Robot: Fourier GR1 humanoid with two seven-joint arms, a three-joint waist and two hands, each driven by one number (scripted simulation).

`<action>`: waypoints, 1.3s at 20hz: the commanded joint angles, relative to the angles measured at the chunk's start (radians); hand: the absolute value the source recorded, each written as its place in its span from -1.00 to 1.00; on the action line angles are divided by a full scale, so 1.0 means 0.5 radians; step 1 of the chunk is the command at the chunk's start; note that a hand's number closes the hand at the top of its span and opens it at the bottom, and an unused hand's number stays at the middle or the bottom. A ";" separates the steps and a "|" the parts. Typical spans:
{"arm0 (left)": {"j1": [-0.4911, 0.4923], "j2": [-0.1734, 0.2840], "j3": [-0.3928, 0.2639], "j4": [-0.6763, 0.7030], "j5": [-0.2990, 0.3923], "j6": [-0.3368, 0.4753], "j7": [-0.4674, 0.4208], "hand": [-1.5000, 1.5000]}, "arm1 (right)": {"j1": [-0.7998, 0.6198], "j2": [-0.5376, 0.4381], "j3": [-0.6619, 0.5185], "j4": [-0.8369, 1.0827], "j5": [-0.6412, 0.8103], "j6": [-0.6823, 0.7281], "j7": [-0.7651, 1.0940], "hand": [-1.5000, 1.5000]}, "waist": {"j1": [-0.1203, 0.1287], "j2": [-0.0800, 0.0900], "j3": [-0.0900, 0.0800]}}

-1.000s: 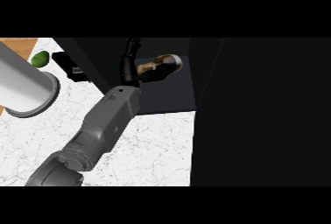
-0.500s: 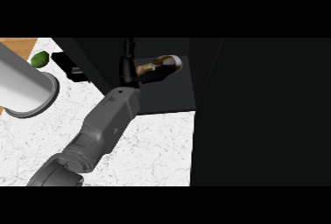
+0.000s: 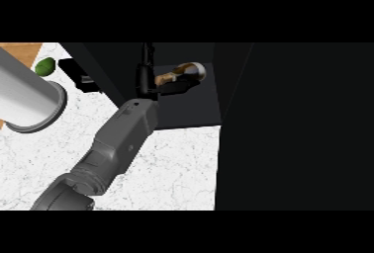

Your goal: Pick up the wine, place it into the cabinet and close the cabinet

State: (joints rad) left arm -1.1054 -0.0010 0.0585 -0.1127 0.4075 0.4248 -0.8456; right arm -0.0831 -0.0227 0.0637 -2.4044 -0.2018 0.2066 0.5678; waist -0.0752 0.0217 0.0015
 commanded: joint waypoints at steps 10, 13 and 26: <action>0.120 0.002 0.005 0.004 0.116 -0.237 -0.045 -1.00 | 0.089 0.031 0.096 -0.103 -0.009 -0.010 0.003 -1.00 | 0.005 -0.017 -0.005; 0.110 0.002 -0.009 -0.014 0.145 -0.290 -0.029 -1.00 | -0.059 0.022 0.148 -0.223 0.045 -0.140 0.241 -1.00 | 0.023 -0.025 -0.007; 0.331 0.002 -0.383 -0.298 0.489 -0.281 0.009 -1.00 | -0.028 -0.028 0.045 -0.127 -0.030 -0.095 0.164 -1.00 | 0.050 -0.044 -0.004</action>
State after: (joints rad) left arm -1.0171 -0.0017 -0.0957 -0.2209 0.5913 0.2701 -0.8552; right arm -0.1096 -0.0300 0.0827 -2.4085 -0.1934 0.1678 0.6069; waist -0.0736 0.0031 0.0002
